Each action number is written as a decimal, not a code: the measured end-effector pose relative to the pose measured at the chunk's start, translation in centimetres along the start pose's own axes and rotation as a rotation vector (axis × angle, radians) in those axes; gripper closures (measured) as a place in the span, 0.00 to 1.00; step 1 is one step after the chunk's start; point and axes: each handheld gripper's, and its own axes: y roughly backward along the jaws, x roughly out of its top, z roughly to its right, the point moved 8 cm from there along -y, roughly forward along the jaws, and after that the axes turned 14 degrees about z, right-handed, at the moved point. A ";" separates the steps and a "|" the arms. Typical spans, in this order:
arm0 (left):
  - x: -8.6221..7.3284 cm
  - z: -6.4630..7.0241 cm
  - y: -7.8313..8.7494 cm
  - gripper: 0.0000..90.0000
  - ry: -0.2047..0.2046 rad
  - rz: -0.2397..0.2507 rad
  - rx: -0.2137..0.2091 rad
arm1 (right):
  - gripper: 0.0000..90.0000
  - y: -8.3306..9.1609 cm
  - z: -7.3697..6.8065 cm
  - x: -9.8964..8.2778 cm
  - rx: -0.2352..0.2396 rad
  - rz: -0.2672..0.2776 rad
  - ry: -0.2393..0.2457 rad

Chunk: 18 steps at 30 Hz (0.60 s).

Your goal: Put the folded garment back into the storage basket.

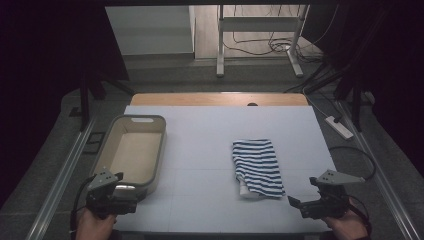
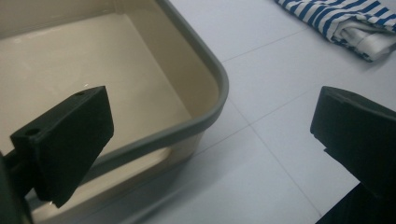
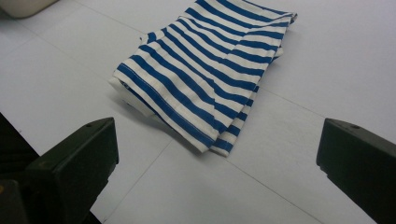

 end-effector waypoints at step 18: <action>2.1 1.1 -3.3 0.00 -0.032 -0.017 -0.047 | 0.00 -1.0 -0.3 0.8 0.056 -0.002 0.027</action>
